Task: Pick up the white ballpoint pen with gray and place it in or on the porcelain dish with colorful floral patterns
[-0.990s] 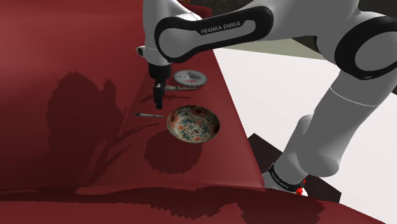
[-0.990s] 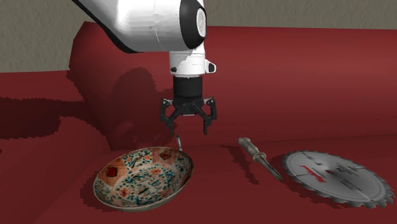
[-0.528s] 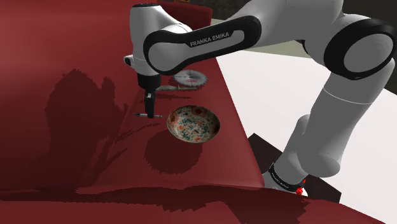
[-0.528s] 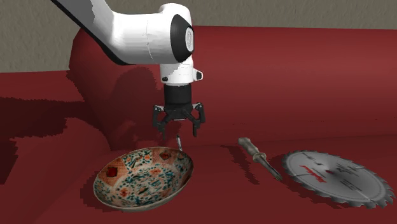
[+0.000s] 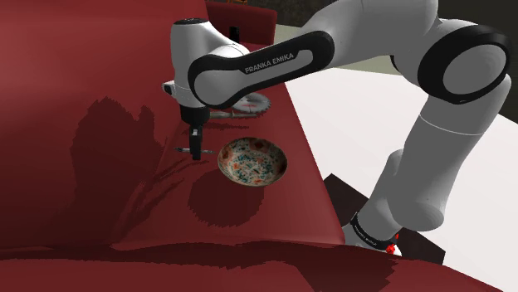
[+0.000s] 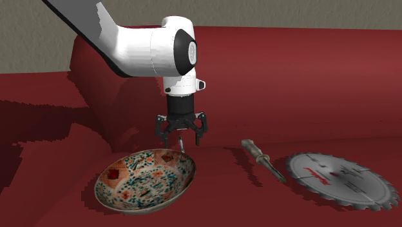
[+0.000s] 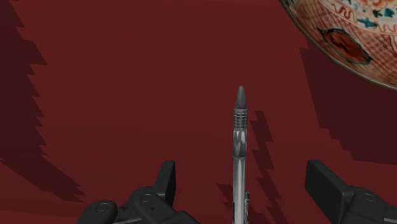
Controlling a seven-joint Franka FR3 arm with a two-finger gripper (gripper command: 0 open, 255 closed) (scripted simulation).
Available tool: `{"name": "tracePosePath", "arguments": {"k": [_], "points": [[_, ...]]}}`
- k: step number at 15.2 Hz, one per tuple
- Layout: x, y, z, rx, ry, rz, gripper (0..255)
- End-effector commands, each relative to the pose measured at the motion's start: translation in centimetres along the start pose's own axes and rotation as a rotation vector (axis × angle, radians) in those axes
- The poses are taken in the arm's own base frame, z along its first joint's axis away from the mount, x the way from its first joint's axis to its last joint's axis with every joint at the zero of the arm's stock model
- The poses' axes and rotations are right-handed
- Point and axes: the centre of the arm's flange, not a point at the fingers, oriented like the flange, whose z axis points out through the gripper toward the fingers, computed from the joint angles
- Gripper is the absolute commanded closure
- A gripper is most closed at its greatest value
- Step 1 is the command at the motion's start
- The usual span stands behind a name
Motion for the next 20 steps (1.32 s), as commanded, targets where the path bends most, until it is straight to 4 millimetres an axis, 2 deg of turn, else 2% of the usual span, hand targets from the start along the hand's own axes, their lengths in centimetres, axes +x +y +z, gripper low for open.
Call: {"name": "tracePosePath", "arguments": {"k": [1,3,4,13,20], "points": [[0.0,0.0,0.0,0.0,0.0,0.0,0],[0.0,0.0,0.0,0.0,0.0,0.0,0],[0.0,0.0,0.0,0.0,0.0,0.0,255],[0.0,0.0,0.0,0.0,0.0,0.0,255],[0.1,0.0,-3.7,0.0,0.0,0.0,255]]}}
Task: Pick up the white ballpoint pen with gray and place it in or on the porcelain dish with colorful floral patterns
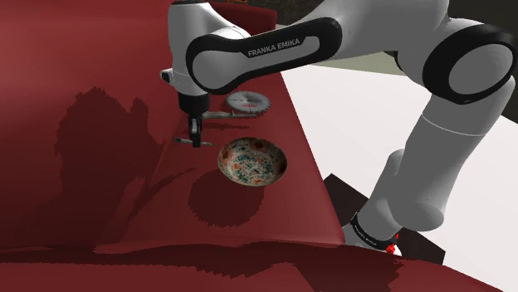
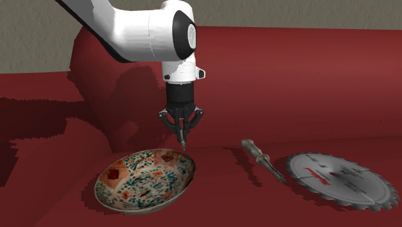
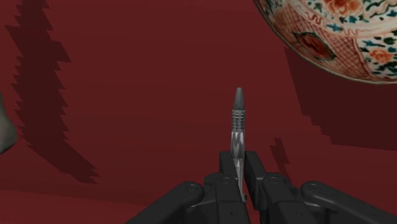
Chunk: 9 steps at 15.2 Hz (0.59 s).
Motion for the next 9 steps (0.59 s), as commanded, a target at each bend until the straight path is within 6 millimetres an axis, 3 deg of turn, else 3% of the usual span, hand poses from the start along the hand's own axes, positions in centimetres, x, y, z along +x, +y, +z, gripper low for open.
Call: {"name": "tracePosePath", "arguments": {"k": [1,9], "points": [[0.0,0.0,-1.0,0.0,0.0,0.0,255],[0.0,0.0,-5.3,0.0,0.0,0.0,255]]}}
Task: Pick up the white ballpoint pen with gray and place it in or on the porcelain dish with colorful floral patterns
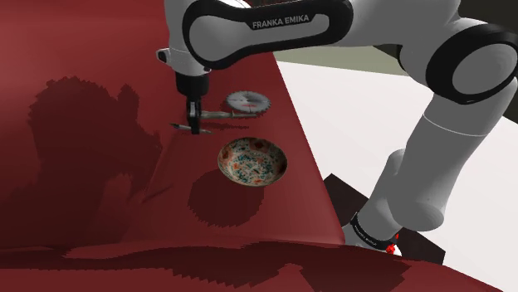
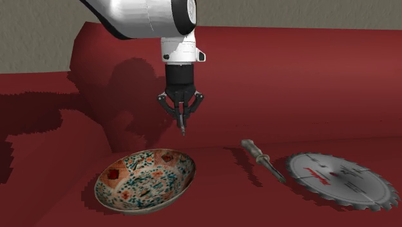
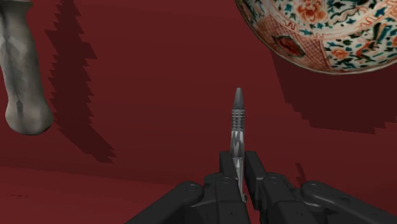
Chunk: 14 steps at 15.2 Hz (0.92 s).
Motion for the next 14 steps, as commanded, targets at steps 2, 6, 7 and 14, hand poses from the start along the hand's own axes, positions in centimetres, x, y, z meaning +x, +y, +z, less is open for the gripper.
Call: {"name": "tracePosePath", "arguments": {"k": [2,6,7,14], "points": [[-0.1,-0.1,-1.6,0.0,0.0,0.0,255],[-0.1,-0.1,-3.7,0.0,0.0,0.0,255],[-0.1,0.0,-4.1,0.0,0.0,0.0,255],[-8.3,-4.2,-4.4,0.0,0.0,0.0,255]]}}
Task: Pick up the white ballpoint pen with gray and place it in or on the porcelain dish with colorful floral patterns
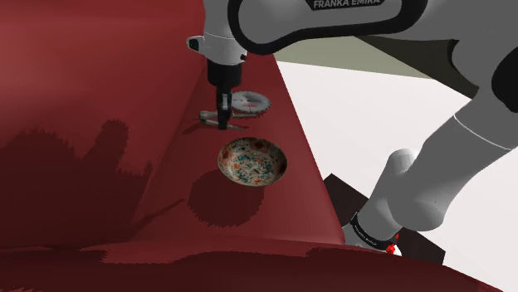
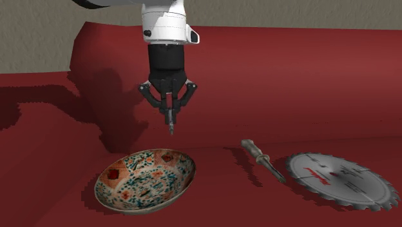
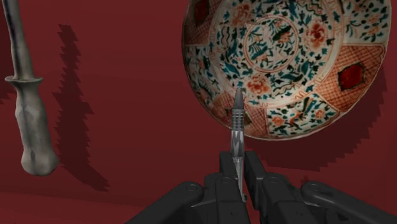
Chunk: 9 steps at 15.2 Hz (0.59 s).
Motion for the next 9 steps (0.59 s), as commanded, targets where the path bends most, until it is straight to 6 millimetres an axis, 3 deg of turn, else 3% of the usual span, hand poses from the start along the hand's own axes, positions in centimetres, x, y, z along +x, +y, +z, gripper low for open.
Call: {"name": "tracePosePath", "arguments": {"k": [1,7,9], "points": [[-2.3,-1.4,-0.3,0.0,0.0,0.0,255],[-9.6,-5.0,-0.6,0.0,0.0,0.0,255],[-9.6,-5.0,0.5,0.0,0.0,0.0,255]]}}
